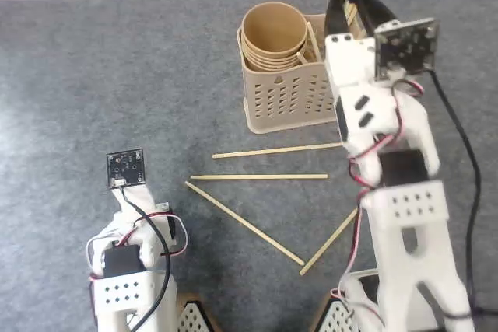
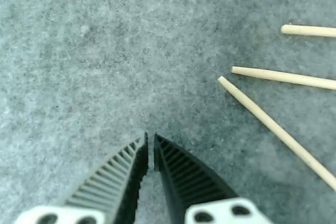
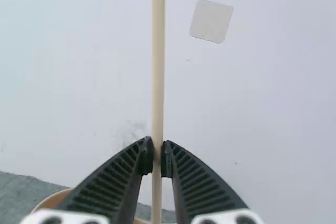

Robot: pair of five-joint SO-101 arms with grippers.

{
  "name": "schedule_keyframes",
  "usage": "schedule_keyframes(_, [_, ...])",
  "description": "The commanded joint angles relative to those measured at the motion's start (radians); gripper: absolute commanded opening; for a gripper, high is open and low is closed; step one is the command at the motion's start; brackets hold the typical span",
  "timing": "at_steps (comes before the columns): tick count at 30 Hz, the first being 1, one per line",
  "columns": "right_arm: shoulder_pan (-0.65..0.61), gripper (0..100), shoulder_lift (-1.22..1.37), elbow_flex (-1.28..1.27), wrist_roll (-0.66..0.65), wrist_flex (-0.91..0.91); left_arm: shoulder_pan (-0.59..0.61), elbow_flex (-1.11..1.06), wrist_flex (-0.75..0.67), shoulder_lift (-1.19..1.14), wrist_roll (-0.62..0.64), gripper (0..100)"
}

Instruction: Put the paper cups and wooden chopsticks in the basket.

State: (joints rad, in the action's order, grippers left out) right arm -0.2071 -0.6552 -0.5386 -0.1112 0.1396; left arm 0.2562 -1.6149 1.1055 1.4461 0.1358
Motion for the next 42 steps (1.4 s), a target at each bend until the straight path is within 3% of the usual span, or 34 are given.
schedule_keyframes(1, [0.015, 0.7, 0.105, 0.015, 0.012, -0.139, -0.003, 0.004, -0.011, 0.012, -0.005, 1])
schedule_keyframes(7, [0.012, 0.7, 0.329, 0.034, 0.015, -0.326, -0.003, 0.004, -0.011, 0.012, -0.005, 1])
schedule_keyframes(15, [0.048, 1.6, 0.418, 0.052, 0.009, -0.220, -0.003, 0.004, -0.011, 0.012, -0.005, 1])
schedule_keyframes(21, [0.041, 28.3, 0.298, 0.054, 0.011, -0.051, -0.003, 0.004, -0.011, 0.012, -0.005, 1])
schedule_keyframes(26, [0.050, 21.1, 0.182, 0.055, 0.008, 0.022, -0.003, 0.004, -0.011, 0.012, -0.005, 1])
schedule_keyframes(30, [0.068, 19.7, 0.044, 0.054, -0.107, 0.225, -0.003, 0.004, -0.012, 0.012, -0.005, 1])
schedule_keyframes(37, [0.008, 19.5, -0.053, 0.051, -0.448, 0.803, -0.006, -0.005, -0.058, 0.012, -0.005, 1])
schedule_keyframes(42, [-0.025, 19.4, -0.061, 0.051, -0.578, 1.027, -0.011, -0.005, -0.069, 0.012, -0.005, 1])
